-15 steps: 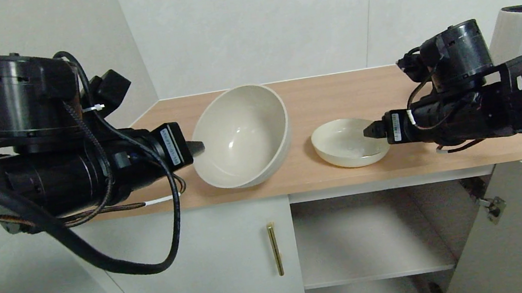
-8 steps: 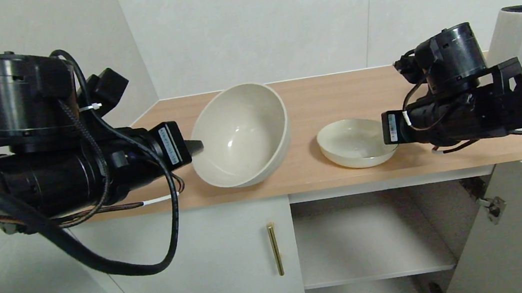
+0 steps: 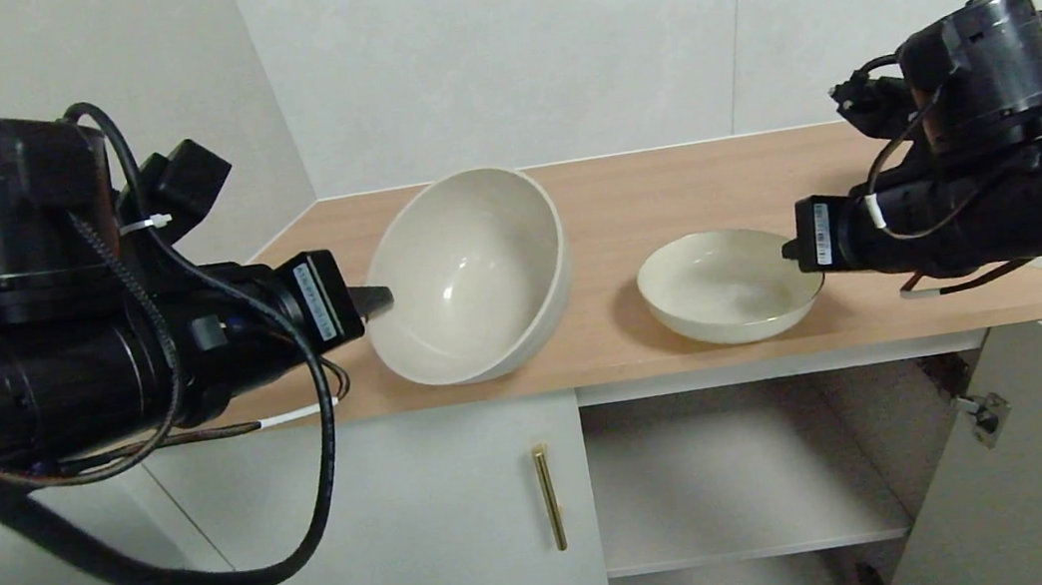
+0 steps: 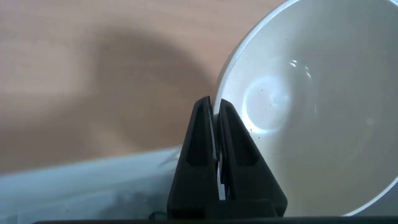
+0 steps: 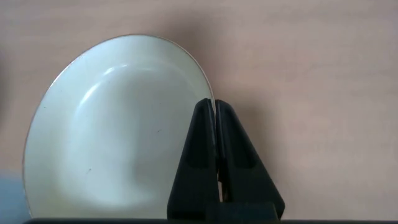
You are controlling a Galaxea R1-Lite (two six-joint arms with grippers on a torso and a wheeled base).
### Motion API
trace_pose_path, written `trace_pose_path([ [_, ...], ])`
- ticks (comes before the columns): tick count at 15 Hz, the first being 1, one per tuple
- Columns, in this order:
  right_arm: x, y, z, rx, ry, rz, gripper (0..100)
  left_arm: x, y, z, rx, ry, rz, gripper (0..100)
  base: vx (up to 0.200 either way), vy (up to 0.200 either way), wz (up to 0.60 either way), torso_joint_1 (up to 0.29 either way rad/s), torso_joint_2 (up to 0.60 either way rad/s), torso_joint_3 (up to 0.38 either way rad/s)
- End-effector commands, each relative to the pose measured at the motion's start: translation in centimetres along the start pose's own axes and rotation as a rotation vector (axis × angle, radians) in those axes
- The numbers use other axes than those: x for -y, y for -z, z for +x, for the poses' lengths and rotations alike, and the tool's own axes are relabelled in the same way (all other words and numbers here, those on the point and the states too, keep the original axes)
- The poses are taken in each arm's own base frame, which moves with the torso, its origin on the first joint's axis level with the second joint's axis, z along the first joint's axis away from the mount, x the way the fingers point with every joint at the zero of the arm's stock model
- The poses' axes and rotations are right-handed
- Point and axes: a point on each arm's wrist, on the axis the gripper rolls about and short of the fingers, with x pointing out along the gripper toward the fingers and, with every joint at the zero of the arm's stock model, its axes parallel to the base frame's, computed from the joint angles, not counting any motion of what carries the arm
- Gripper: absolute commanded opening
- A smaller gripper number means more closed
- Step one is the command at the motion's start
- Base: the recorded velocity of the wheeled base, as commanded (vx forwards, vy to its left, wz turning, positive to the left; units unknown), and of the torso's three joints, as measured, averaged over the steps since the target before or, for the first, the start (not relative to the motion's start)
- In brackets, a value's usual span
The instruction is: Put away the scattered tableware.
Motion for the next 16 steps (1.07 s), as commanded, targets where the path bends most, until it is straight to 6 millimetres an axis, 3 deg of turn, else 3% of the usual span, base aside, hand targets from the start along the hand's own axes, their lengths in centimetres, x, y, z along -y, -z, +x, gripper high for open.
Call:
trace_pose_path([
  [1,0.4,-0.7,-4.7,0.017,-0.101,0.031,0,-0.3,0.6,-1.3,0.0,0.001,0.003,0,0.0,0.0,0.0,0.0,0.0,0.0],
  [4,1.3,0.4,-7.1,-0.016,-0.123,0.051,0,-0.5,0.8,-2.7,0.015,0.007,0.0,0,0.0,0.0,0.0,0.0,0.0,0.0],
  [6,2.2,2.1,-9.0,-0.041,-0.138,0.048,0,-1.0,1.8,-3.7,0.0,0.004,0.003,0,0.0,0.0,0.0,0.0,0.0,0.0],
  [9,2.8,3.7,-10.1,-0.084,-0.213,0.048,0,-0.8,2.4,-3.6,-0.026,0.014,0.012,0,0.0,0.0,0.0,0.0,0.0,0.0],
  [12,3.0,4.0,-10.6,-0.079,-0.213,0.045,0,-0.8,2.7,-3.5,-0.035,0.015,0.014,0,0.0,0.0,0.0,0.0,0.0,0.0],
  [16,3.1,4.5,-10.1,-0.103,-0.199,0.04,0,-0.8,2.7,-3.4,-0.039,0.015,0.014,0,-0.2,0.0,0.0,0.005,0.0,0.002],
])
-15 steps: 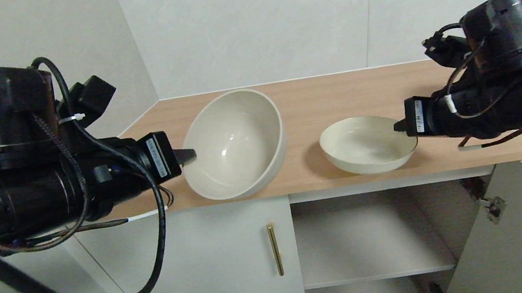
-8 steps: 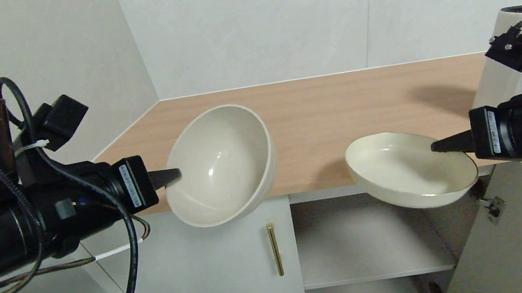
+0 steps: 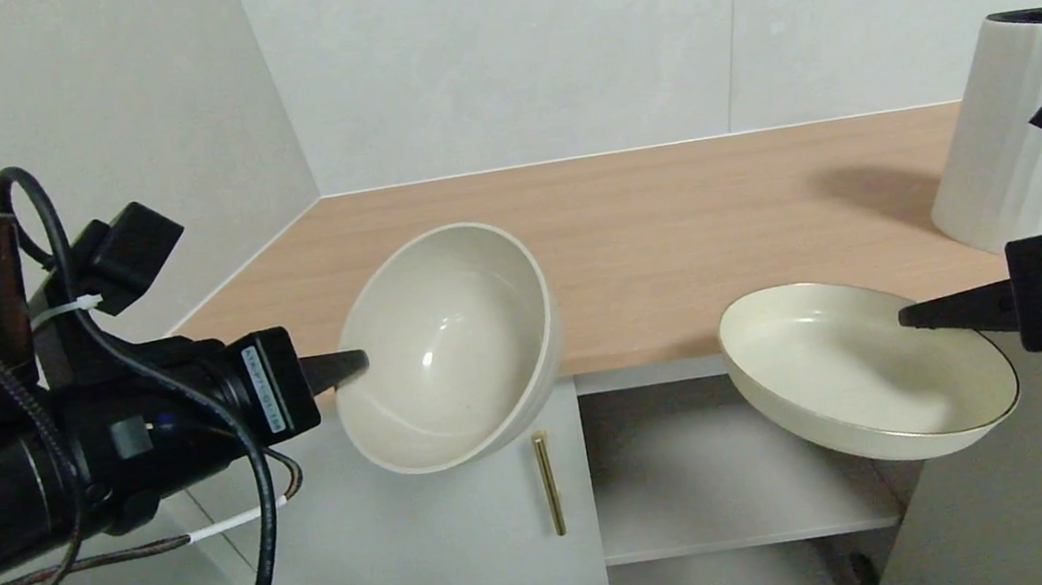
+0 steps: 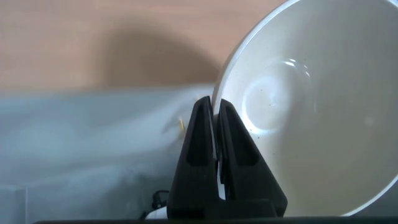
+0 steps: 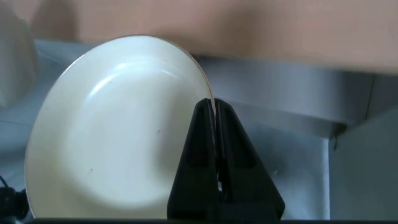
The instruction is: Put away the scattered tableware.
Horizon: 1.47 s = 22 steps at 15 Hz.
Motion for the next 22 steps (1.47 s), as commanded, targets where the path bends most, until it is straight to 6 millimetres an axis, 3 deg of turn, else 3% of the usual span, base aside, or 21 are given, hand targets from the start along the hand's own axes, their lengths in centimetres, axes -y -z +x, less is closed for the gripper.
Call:
trace_pose_path([
  [1,0.1,0.2,0.1,-0.004,-0.001,-0.002,0,0.0,0.0,0.1,-0.001,0.0,0.0,0,-0.2,0.0,0.0,-0.012,0.0,0.002],
  [12,0.3,0.5,1.9,-0.051,0.024,0.002,0,-0.2,0.4,0.8,-0.027,-0.01,0.003,0,-0.018,0.0,0.0,-0.002,0.01,0.005],
  [22,0.5,0.8,2.5,-0.03,0.017,0.0,0,-0.3,0.7,1.5,-0.048,-0.023,0.005,0,0.0,0.0,0.0,-0.094,0.37,0.27],
])
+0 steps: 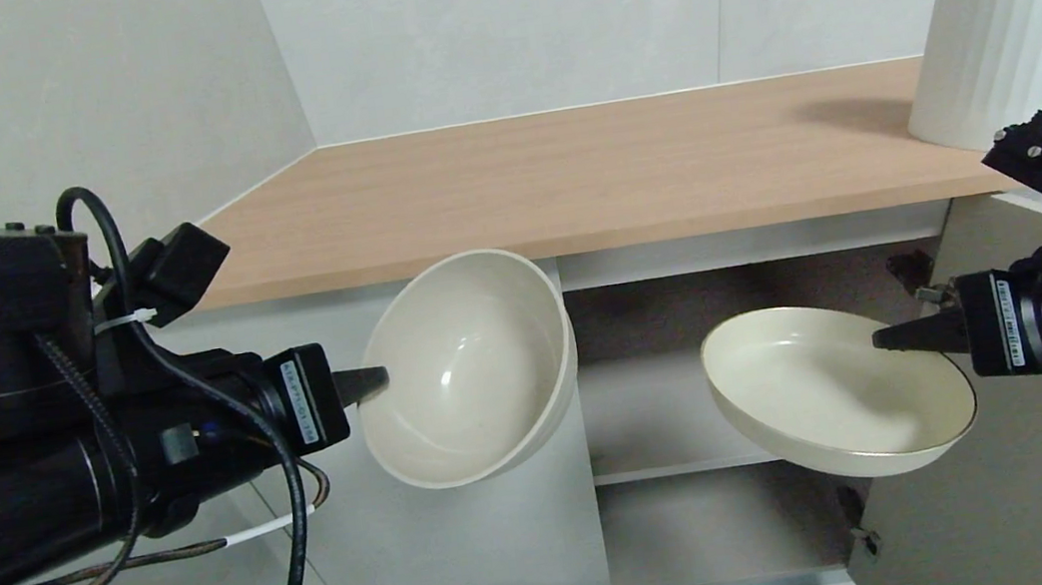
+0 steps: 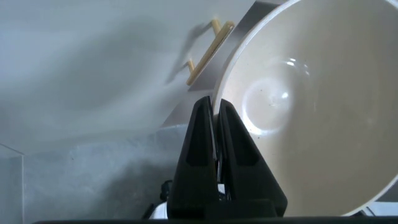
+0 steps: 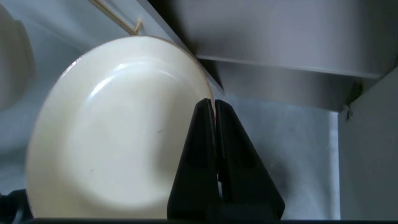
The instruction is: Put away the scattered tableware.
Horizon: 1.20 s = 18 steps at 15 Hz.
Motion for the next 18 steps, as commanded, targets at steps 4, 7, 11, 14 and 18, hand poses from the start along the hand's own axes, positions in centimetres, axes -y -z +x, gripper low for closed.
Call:
trace_pose_path([
  [4,0.1,0.1,0.4,-0.007,0.005,-0.01,0,0.0,0.0,0.1,-0.002,-0.001,0.0,0,0.0,0.0,0.0,-0.012,0.05,0.032],
  [7,0.1,0.2,0.5,-0.011,0.003,-0.012,0,-0.1,0.1,0.4,-0.01,-0.006,0.0,0,0.0,0.0,0.0,0.0,0.0,0.0],
  [11,0.2,0.4,1.0,-0.008,0.002,-0.014,0,0.1,0.5,0.6,-0.03,0.0,0.004,0,0.0,0.0,0.0,0.0,0.0,0.0],
  [14,0.3,0.6,1.8,-0.031,0.01,-0.014,0,0.4,1.6,1.5,-0.101,0.031,0.02,0,0.0,0.0,0.0,0.0,0.0,0.0],
  [18,0.5,2.0,5.8,-0.144,0.03,-0.057,0,0.1,2.6,3.6,-0.176,0.015,0.034,0,0.0,0.0,0.0,0.0,0.0,0.0],
])
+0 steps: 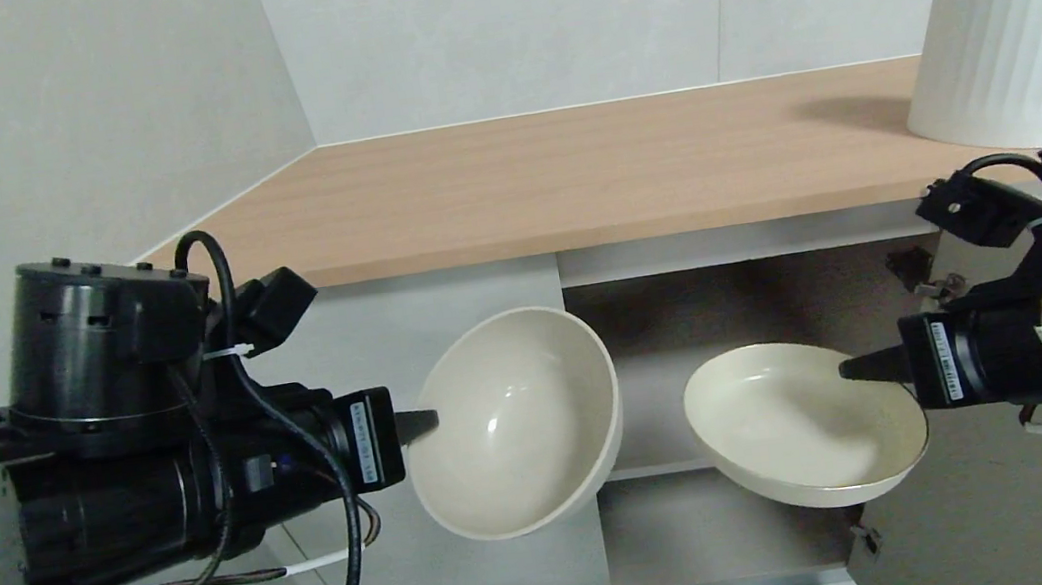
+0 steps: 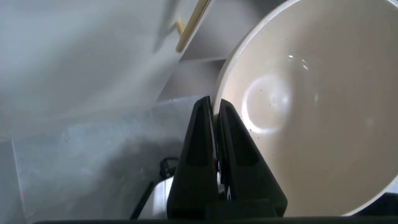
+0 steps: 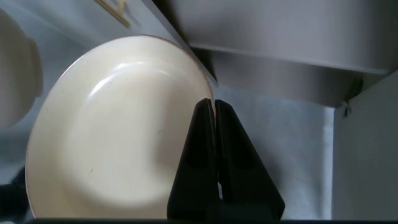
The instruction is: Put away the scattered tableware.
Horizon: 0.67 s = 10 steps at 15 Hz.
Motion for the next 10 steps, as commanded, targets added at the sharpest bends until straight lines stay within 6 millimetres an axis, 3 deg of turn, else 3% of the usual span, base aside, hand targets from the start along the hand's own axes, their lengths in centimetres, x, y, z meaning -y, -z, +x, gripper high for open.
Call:
trace_pose_path([
  [1,0.2,0.9,3.8,-0.101,0.025,-0.007,0,-0.2,0.6,1.6,-0.051,-0.019,0.001,0,0.0,0.0,0.0,0.0,0.0,0.0],
  [5,2.1,3.3,13.6,-0.21,0.107,0.018,0,-0.1,0.9,2.1,-0.072,-0.022,0.004,0,0.0,0.0,0.0,0.0,0.0,0.0],
  [9,5.6,5.2,20.7,-0.109,0.248,0.081,0,0.4,1.6,2.5,-0.102,-0.011,0.019,0,0.0,0.0,0.0,0.0,0.0,0.0],
  [10,7.3,6.0,23.0,-0.054,0.302,0.094,0,0.4,1.7,2.6,-0.107,-0.011,0.022,0,0.0,0.0,0.0,0.0,0.0,0.0],
])
